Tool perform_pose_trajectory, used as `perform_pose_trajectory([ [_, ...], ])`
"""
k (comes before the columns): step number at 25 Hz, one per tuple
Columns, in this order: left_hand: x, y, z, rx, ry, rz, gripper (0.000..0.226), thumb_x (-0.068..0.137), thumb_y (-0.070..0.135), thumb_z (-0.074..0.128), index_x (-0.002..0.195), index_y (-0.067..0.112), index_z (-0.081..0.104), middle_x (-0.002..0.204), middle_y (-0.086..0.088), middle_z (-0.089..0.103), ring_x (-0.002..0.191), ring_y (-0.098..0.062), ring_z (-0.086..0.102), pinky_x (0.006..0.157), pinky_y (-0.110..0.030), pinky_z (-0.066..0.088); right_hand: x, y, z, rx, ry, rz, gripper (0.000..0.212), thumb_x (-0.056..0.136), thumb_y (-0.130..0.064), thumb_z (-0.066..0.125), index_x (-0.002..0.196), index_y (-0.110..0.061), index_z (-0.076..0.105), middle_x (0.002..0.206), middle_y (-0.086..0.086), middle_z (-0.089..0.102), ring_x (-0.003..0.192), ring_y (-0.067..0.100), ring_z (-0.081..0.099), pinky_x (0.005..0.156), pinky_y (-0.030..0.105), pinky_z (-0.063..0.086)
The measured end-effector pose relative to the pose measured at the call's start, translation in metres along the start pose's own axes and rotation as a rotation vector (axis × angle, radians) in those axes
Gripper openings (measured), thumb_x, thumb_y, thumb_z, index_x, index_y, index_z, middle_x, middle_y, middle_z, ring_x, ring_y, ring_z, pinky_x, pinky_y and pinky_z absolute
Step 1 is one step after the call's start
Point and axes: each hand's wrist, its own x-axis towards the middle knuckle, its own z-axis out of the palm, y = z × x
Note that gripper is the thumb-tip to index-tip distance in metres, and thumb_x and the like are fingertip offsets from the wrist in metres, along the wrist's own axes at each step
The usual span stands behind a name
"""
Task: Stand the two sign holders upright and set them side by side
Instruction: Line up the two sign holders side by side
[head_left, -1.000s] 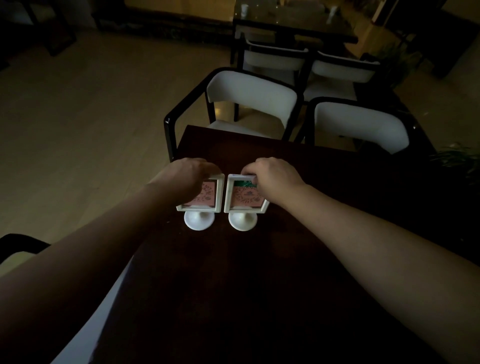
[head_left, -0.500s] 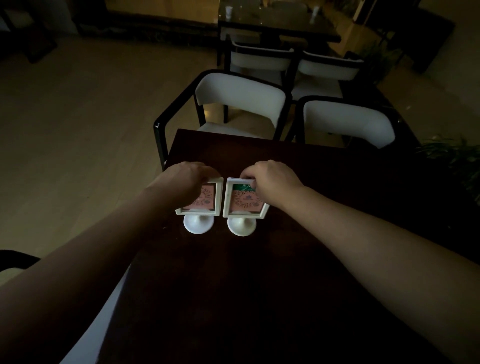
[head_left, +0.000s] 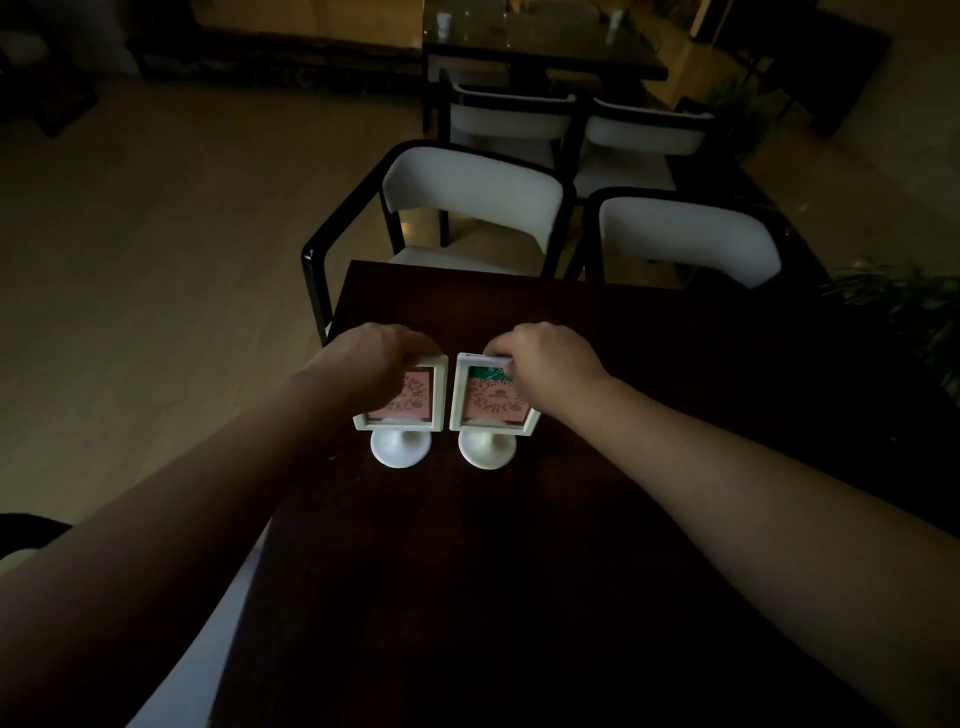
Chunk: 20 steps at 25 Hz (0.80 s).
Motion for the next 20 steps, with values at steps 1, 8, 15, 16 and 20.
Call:
perform_pose_trajectory([
  [1,-0.0005,-0.0015,0.0002,0.0,0.0,-0.006,0.043,0.094,0.004,0.05,0.122,0.034,0.064,0.119,0.003,0.064,0.105,-0.022,0.061,0.078,-0.042,0.058,0.0,-0.0006,-0.0005,-0.007,-0.008,0.002,0.032,0.086,-0.015,0.07,0.114,-0.031,0.069,0.101,-0.003,0.067,0.088,0.018,0.063,0.061,0.03,0.042],
  [8,0.0038,-0.0041,0.0046,-0.037,-0.008,-0.007,0.042,0.094,0.004,0.051,0.118,0.035,0.065,0.115,0.003,0.066,0.099,-0.018,0.063,0.076,-0.041,0.059,0.0033,-0.0011,-0.0029,-0.011,-0.03,0.013,0.035,0.089,-0.014,0.067,0.118,-0.033,0.067,0.106,-0.003,0.068,0.092,0.018,0.063,0.063,0.031,0.041],
  [15,0.0033,-0.005,0.0063,-0.052,-0.006,-0.023,0.04,0.096,0.008,0.05,0.119,0.038,0.065,0.115,0.003,0.067,0.098,-0.018,0.063,0.078,-0.045,0.058,0.0041,0.0005,-0.0012,-0.01,-0.047,0.021,0.037,0.087,-0.015,0.069,0.117,-0.035,0.067,0.102,-0.004,0.068,0.085,0.016,0.061,0.059,0.029,0.041],
  [16,0.003,-0.0055,0.0069,-0.056,-0.005,-0.013,0.039,0.096,0.009,0.05,0.119,0.036,0.065,0.115,0.002,0.068,0.098,-0.018,0.063,0.079,-0.045,0.057,0.0041,0.0013,-0.0006,-0.008,-0.045,0.019,0.036,0.087,-0.015,0.068,0.117,-0.035,0.067,0.102,-0.004,0.067,0.083,0.014,0.059,0.059,0.029,0.04],
  [20,-0.0016,-0.0036,0.0054,-0.07,-0.002,-0.015,0.039,0.098,0.012,0.049,0.13,0.032,0.059,0.125,-0.003,0.066,0.107,-0.021,0.061,0.086,-0.046,0.055,0.0029,0.0024,-0.0009,-0.002,-0.045,0.006,0.038,0.089,-0.016,0.065,0.123,-0.035,0.065,0.106,-0.002,0.066,0.085,0.015,0.058,0.06,0.03,0.04],
])
